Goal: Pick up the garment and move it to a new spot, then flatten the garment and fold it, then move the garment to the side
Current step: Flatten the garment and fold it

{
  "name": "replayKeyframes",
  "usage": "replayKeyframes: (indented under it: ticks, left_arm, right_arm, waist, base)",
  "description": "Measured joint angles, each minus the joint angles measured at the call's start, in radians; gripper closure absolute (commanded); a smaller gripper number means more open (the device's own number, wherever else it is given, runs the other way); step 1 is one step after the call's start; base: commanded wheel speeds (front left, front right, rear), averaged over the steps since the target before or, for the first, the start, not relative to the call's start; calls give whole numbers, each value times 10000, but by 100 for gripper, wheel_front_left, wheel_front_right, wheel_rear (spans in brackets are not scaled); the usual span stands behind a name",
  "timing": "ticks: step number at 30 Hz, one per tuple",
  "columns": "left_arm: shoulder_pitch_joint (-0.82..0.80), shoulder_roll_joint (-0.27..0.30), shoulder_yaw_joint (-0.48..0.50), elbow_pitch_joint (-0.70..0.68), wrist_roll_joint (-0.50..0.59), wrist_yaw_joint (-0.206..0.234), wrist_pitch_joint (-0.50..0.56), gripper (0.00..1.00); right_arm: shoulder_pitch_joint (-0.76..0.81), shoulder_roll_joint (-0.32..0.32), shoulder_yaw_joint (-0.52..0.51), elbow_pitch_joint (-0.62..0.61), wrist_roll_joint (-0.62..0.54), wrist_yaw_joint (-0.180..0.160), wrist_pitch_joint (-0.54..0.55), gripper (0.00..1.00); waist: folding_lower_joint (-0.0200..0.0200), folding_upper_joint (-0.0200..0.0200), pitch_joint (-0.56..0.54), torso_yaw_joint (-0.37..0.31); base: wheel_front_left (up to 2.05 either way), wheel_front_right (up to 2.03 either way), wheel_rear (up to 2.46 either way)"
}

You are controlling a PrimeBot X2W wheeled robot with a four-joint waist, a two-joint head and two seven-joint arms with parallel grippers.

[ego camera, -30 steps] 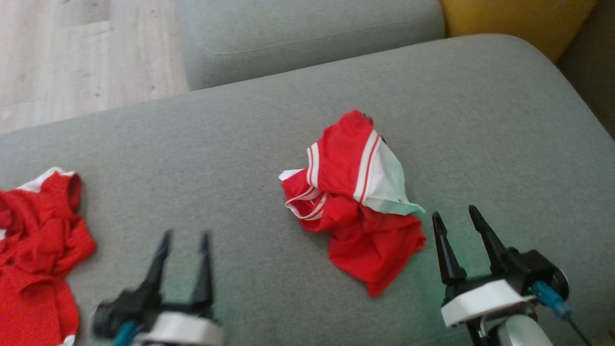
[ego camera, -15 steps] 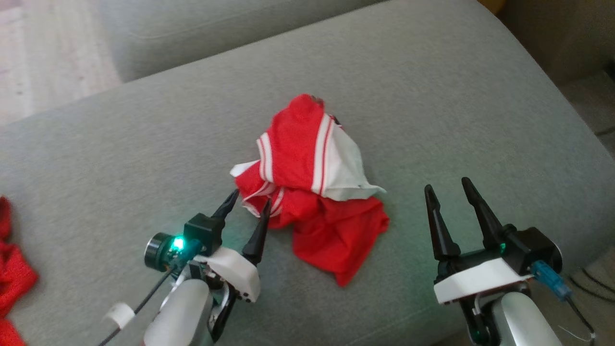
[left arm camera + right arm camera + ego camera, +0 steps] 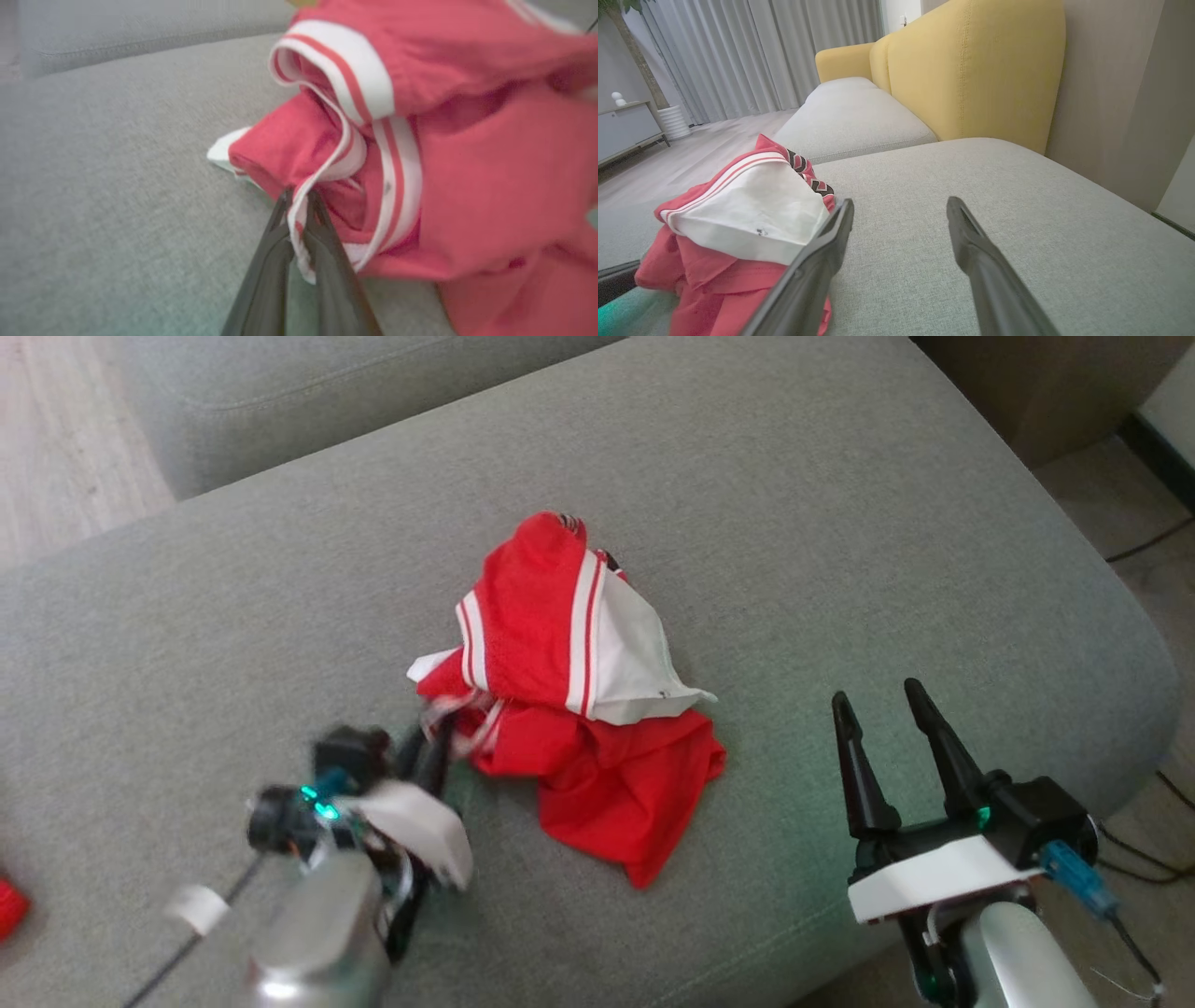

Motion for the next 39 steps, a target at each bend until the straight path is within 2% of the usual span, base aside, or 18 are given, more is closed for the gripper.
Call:
replayKeyframes:
  ticks: [4, 12, 21, 28, 30, 33, 39]
  left_arm:
    - [-704, 36, 577, -334, -397, 63, -504, 100]
    - [-2413, 412, 1555, -2278, -562, 1053, -949, 100]
    - [-3287, 771, 1875, -3430, -184, 2004, -1028, 100]
    - [-3925, 621, 1810, -4738, 303, 2704, -1122, 100]
    - [-3928, 464, 1567, -5032, 431, 2849, -1122, 100]
    - [-3712, 138, 1005, -5300, 433, 2832, -1120, 100]
    - [-1901, -224, -1302, -4798, -67, 2387, -922, 100]
  right_arm:
    - [3, 0, -104, -4, -6, 0, 0, 0]
    - [29, 2, -50, -6, -4, 0, 0, 0]
    - [41, 0, -15, 2, -4, 0, 0, 0]
    - [52, 0, 38, 17, -6, 0, 0, 0]
    - [50, 0, 54, 6, -6, 0, 0, 0]
    - [45, 0, 65, 6, -4, 0, 0, 0]
    - [27, 0, 176, 4, 119, 0, 0, 0]
  waist:
    - [0, 0, -61, 148]
    - [0, 0, -278, 486]
    - [-1, 0, -523, 615]
    - [0, 0, -586, 590]
    - [-1, 0, -532, 582]
    - [1, 0, -452, 557]
    - [0, 0, -234, 445]
  base:
    - [0, 0, 0]
    - [0, 0, 0]
    - [0, 0, 0]
    - [0, 0, 0]
    - [0, 0, 0]
    - [0, 0, 0]
    - [0, 0, 0]
